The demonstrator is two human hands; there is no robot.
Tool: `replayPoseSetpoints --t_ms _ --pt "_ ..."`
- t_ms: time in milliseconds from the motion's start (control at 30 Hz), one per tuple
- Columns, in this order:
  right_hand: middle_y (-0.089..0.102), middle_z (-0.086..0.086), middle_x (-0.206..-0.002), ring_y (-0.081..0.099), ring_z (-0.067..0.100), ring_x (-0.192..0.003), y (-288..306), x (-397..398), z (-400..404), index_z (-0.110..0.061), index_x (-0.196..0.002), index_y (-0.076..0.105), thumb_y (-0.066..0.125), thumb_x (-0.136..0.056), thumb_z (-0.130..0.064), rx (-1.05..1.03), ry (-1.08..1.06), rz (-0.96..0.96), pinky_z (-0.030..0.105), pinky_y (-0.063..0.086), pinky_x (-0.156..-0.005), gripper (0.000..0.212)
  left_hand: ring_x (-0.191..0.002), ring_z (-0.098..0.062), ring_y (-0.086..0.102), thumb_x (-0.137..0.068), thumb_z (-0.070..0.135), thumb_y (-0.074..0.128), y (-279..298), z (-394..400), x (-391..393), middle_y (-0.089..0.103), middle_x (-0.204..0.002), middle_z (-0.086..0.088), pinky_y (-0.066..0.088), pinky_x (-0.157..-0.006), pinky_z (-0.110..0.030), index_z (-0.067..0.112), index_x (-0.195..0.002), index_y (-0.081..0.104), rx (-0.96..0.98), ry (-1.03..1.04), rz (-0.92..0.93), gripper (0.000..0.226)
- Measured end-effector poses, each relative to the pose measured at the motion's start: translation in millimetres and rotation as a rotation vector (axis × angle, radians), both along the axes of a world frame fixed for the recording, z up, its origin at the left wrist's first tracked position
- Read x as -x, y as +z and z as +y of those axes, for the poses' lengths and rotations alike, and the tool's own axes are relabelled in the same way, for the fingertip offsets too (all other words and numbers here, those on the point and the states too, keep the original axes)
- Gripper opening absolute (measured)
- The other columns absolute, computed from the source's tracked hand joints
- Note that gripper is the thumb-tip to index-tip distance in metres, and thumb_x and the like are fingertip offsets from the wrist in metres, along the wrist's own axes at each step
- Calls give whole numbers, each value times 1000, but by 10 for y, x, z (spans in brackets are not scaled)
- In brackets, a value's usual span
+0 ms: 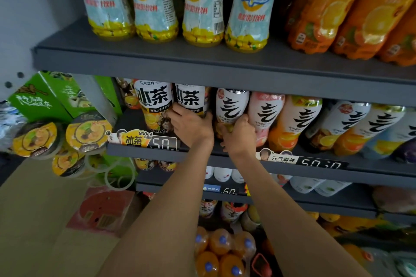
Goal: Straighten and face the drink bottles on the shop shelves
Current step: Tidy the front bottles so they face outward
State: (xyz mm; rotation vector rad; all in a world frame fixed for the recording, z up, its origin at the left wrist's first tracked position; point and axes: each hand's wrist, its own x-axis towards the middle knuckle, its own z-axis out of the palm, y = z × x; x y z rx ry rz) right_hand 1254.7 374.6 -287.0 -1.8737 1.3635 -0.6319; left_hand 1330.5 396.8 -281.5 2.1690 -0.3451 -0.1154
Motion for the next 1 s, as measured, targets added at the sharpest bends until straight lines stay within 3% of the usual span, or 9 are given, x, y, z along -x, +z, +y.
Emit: replayPoseSetpoints --t_ms 133,300,400,500,567,667,733,900,1000 --pt "62 23 -107 62 40 -96 18 0 26 0 -108 42 60 -89 -26 51 -50 44 52 48 -84 37 -124 -32 37 -72 38 76 -16 -24 -12 33 -135 -17 29 -101 -39 2 -128 32 4 67 1 79" --pt "64 23 -98 65 42 -85 -101 -39 7 -8 -102 39 63 -86 -25 24 -27 -45 55 53 -72 33 -123 -34 37 -70 41 78 -84 120 -5 35 -133 -19 32 -99 -42 0 -127 34 23 39 -49 83" --pt "64 23 -99 65 41 -87 -34 -20 24 -4 -102 44 66 -85 -24 41 -61 -38 54 53 -72 34 -123 -35 38 -68 41 79 -96 186 9 36 -132 -19 35 -99 -44 -1 -128 34 39 7 -85 86" --pt "63 19 -106 60 36 -100 83 72 154 0 -109 48 64 -86 -31 96 -137 34 44 50 -78 42 -120 -34 40 -69 40 79 -113 348 -22 39 -129 -19 38 -99 -47 -1 -128 37 84 -59 -130 83" --pt "63 15 -107 58 33 -102 111 166 330 -3 -114 51 60 -89 -32 158 -184 78 35 40 -72 39 -113 -32 43 -73 34 78 -170 538 -137 42 -123 -20 40 -95 -45 -3 -126 42 159 -96 -194 74" --pt "70 14 -80 65 35 -73 93 94 594 -6 -99 64 62 -89 -23 340 -98 -27 30 39 -58 20 -101 -34 47 -82 24 69 -227 805 -489 45 -114 -22 43 -86 -42 -7 -119 47 232 27 -248 53" --pt "69 11 -66 64 31 -56 89 -162 672 -6 -88 68 64 -86 -20 417 34 -84 29 45 -49 15 -106 -37 46 -86 22 66 -209 883 -760 44 -117 -25 38 -88 -37 -8 -120 45 245 102 -192 50" --pt "66 14 -103 64 30 -92 189 -884 747 -3 -118 56 60 -90 -24 351 234 -42 38 51 -76 35 -113 -31 46 -88 21 63 -162 844 -1132 48 -119 -23 34 -90 -25 -8 -124 44 260 -32 -240 50" --pt "61 17 -114 60 33 -103 170 -1057 754 -3 -130 44 55 -93 -26 294 202 33 41 50 -84 45 -116 -33 48 -91 16 57 -189 779 -1337 50 -123 -23 38 -93 -33 -7 -126 42 288 -12 -169 45"
